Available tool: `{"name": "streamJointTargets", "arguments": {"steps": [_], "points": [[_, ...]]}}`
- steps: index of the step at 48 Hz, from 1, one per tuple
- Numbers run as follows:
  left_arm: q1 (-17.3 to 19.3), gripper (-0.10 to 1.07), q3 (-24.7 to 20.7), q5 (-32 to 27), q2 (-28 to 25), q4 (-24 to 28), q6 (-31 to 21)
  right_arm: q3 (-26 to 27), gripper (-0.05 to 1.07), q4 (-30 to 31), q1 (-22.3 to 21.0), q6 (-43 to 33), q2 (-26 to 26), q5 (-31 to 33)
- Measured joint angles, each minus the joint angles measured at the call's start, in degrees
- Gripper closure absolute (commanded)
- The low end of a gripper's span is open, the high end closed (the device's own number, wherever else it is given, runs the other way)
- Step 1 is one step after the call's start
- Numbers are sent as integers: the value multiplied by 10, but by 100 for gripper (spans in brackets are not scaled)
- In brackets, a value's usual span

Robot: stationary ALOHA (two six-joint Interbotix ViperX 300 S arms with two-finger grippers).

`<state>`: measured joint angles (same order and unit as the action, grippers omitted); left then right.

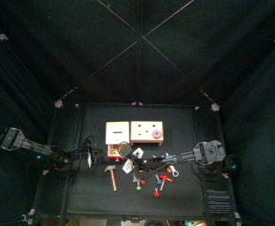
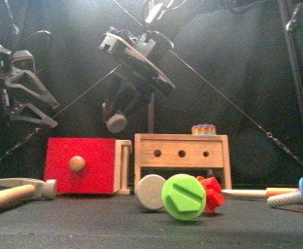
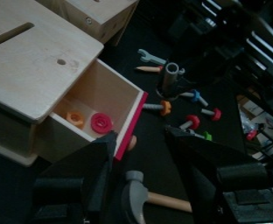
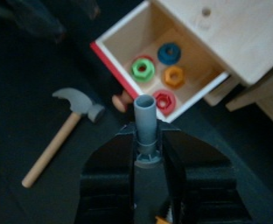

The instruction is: Grab nail

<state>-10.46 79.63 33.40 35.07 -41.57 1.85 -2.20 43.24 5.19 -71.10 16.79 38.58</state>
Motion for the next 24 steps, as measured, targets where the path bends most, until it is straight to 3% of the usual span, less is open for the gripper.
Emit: {"name": "streamJointTargets", "arguments": {"steps": [24], "points": [[0, 13, 4, -1, 0, -1, 0, 24, 53, 17, -19, 0, 25, -2]]}}
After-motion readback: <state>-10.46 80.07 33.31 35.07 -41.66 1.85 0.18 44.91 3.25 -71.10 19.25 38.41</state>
